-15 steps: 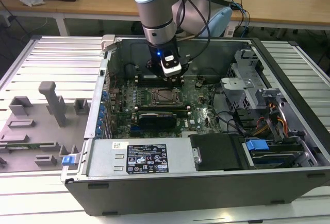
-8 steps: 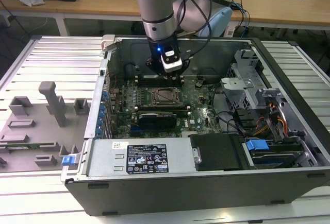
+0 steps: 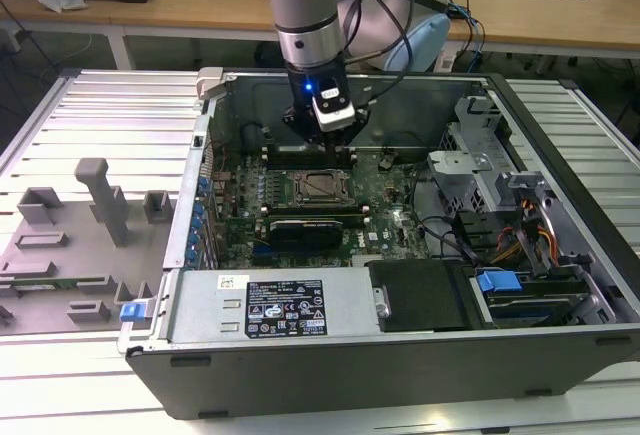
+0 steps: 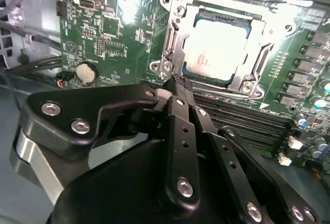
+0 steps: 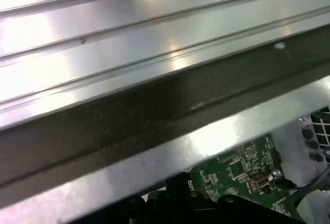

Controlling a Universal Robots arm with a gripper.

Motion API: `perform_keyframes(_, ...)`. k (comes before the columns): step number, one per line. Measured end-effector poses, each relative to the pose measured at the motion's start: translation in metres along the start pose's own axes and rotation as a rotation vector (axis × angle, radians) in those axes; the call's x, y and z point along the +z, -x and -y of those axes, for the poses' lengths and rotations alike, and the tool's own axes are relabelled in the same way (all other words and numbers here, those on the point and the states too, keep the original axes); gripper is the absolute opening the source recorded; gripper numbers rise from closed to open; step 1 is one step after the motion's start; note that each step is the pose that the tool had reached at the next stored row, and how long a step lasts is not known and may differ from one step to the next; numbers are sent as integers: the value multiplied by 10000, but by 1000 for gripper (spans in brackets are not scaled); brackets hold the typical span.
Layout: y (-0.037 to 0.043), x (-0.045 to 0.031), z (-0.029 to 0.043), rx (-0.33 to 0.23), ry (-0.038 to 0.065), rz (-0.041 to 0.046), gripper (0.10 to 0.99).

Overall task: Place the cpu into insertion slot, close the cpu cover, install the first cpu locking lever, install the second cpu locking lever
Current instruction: 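Install the first cpu locking lever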

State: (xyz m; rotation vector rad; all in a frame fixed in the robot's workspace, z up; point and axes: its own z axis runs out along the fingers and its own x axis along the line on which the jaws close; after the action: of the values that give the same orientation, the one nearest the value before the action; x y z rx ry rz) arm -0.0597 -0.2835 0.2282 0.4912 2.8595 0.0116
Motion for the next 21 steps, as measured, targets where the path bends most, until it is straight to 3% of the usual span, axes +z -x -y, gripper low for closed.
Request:
perform_keyframes(2,10,-40,-2,-3,-77,27,106)
perform_keyframes(5,10,-40,-2,-4,-78,28,106)
perform_keyframes(9,36,-29,-10,-37,-376,-827,106)
perform_keyframes(11,49,-24,-9,-49,-509,-1203,106)
perform_keyframes(16,63,-22,31,-50,-550,-1224,106)
perform_keyframes(21,108,-11,163,-51,-584,-1213,106)
